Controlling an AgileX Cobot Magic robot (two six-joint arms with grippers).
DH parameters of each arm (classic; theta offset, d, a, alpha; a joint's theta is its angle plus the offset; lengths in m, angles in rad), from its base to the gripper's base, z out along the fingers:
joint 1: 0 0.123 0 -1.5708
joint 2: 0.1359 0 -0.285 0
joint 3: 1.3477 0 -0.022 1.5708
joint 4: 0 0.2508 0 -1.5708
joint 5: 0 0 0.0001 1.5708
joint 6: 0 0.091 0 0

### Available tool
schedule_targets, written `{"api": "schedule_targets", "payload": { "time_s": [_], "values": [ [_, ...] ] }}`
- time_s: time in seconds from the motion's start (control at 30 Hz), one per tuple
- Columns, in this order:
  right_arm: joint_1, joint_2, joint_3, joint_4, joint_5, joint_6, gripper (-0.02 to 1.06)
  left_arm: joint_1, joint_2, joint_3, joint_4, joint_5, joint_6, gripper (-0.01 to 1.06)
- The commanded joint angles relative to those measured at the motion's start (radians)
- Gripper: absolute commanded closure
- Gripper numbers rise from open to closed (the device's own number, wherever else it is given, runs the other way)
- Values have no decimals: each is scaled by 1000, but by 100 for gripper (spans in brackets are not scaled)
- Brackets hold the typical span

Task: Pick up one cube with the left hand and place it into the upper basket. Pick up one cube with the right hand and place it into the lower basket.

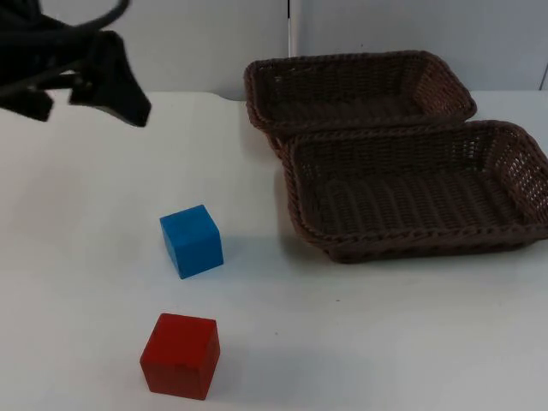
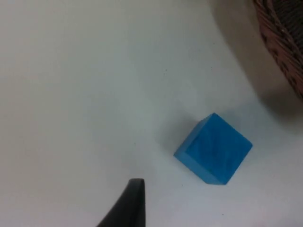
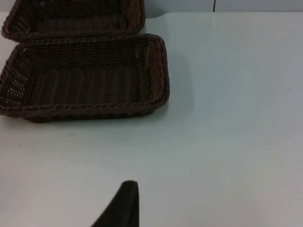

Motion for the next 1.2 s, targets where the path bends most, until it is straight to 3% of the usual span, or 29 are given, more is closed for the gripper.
{"api": "schedule_targets", "payload": {
  "time_s": [0.0, 0.27, 0.6, 0.8, 1.17],
  "values": [
    [-7, -3, 7, 4, -5, -7, -1, -26, 46, -42, 27, -7, 14, 0],
    [-7, -3, 7, 4, -5, -7, -1, -94, 222, -149, 61, -7, 113, 0],
    [-7, -3, 7, 4, -5, -9, -1, -149, 368, -191, 128, -25, 221, 0],
    [-7, -3, 7, 4, -5, -9, -1, -155, 439, -215, 128, -11, 239, 0],
    [-7, -3, 7, 4, -5, -9, -1, -166, 522, -214, 119, -82, 291, 0]
  ]
}}
